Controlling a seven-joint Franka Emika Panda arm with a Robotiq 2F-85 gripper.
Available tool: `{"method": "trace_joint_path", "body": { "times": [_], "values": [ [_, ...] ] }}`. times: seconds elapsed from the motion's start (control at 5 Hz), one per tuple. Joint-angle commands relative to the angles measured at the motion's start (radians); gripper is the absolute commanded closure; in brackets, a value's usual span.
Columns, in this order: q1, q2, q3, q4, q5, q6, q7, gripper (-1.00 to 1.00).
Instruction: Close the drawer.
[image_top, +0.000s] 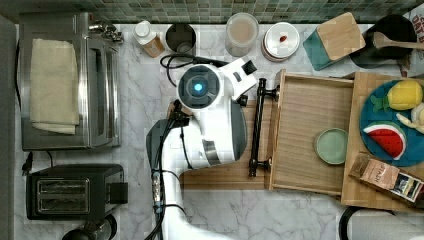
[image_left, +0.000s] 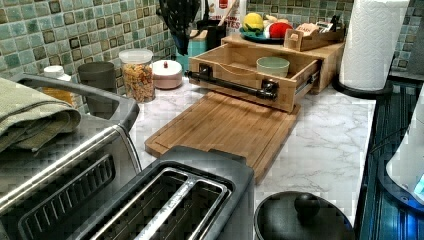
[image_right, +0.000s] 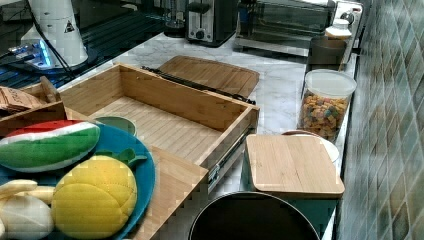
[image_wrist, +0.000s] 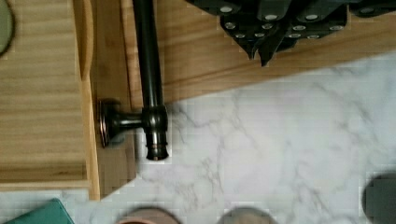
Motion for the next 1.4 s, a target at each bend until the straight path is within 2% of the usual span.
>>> {"method": "trace_joint_path", "body": {
  "times": [0.2,0.4,0.6,0.8,1.0,1.4],
  "values": [
    [0.051,0.025,0.021,-0.11,-0.089,-0.014,0.063,1.0],
    [0.054,0.023,0.013,-0.162,-0.139,0.041,0.114,1.0],
    [0.034,0.05,0.005,-0.176,-0.137,0.087,0.111,1.0],
    [0.032,0.065,-0.013,-0.204,-0.224,0.166,0.146,1.0],
    [0.007,0.07,-0.014,-0.216,-0.241,0.208,0.116,1.0],
    [-0.029,0.101,-0.023,-0.219,-0.199,0.241,0.055,1.0]
  ]
}}
